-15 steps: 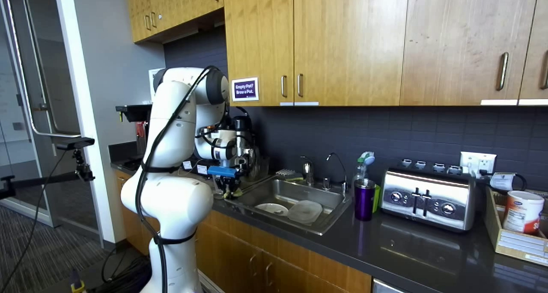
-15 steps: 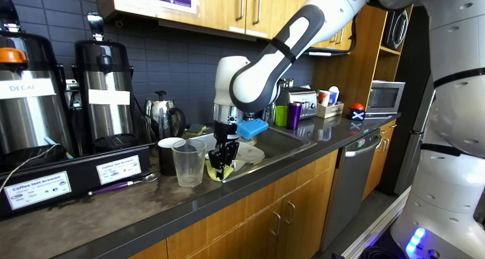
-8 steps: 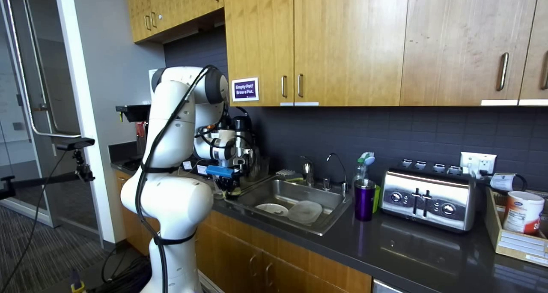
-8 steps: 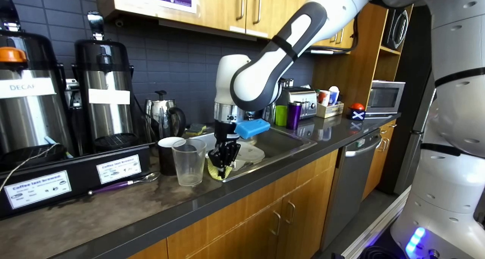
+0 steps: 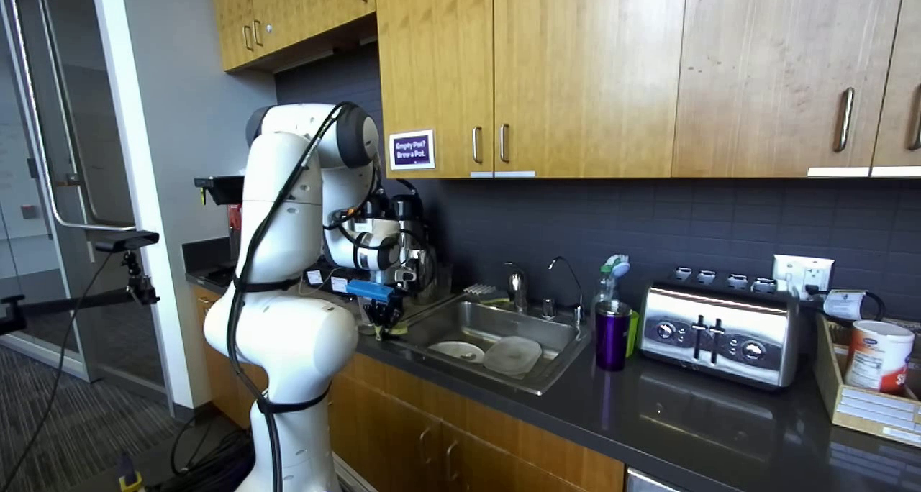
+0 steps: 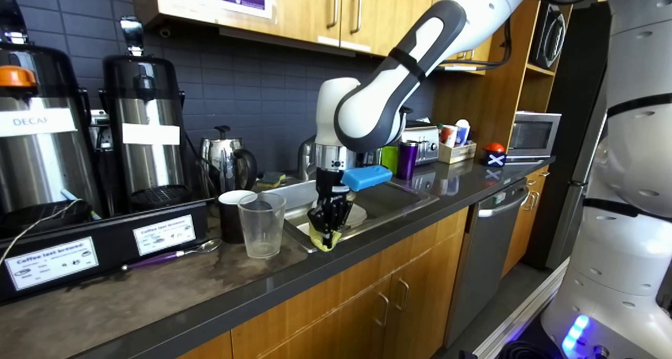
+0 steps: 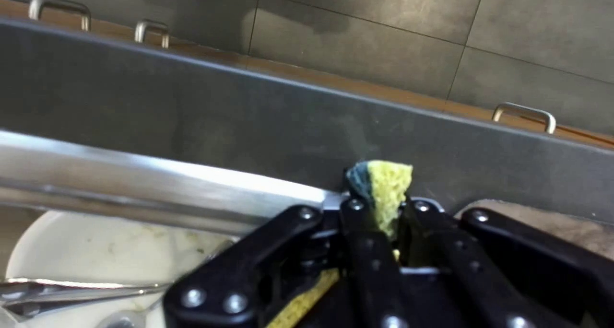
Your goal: Use the sponge to clean the surface
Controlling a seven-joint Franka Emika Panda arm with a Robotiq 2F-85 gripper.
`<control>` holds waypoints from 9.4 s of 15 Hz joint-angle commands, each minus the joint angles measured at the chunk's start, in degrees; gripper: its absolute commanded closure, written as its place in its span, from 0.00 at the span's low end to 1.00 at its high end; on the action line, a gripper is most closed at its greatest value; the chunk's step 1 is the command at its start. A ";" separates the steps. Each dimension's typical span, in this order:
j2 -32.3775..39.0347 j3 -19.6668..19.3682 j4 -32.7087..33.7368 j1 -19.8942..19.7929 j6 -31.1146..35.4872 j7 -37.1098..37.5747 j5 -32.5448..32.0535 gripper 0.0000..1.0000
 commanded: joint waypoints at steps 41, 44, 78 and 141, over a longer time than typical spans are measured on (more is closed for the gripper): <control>-5.07 -19.34 -11.90 -19.98 -0.10 -8.47 -5.15 0.97; -4.87 -21.38 -11.99 -22.01 0.88 -7.90 -6.45 0.97; 0.47 -26.47 -6.87 -27.90 8.29 6.80 19.85 0.97; 4.43 -26.24 4.36 -31.95 4.52 -2.18 34.83 0.88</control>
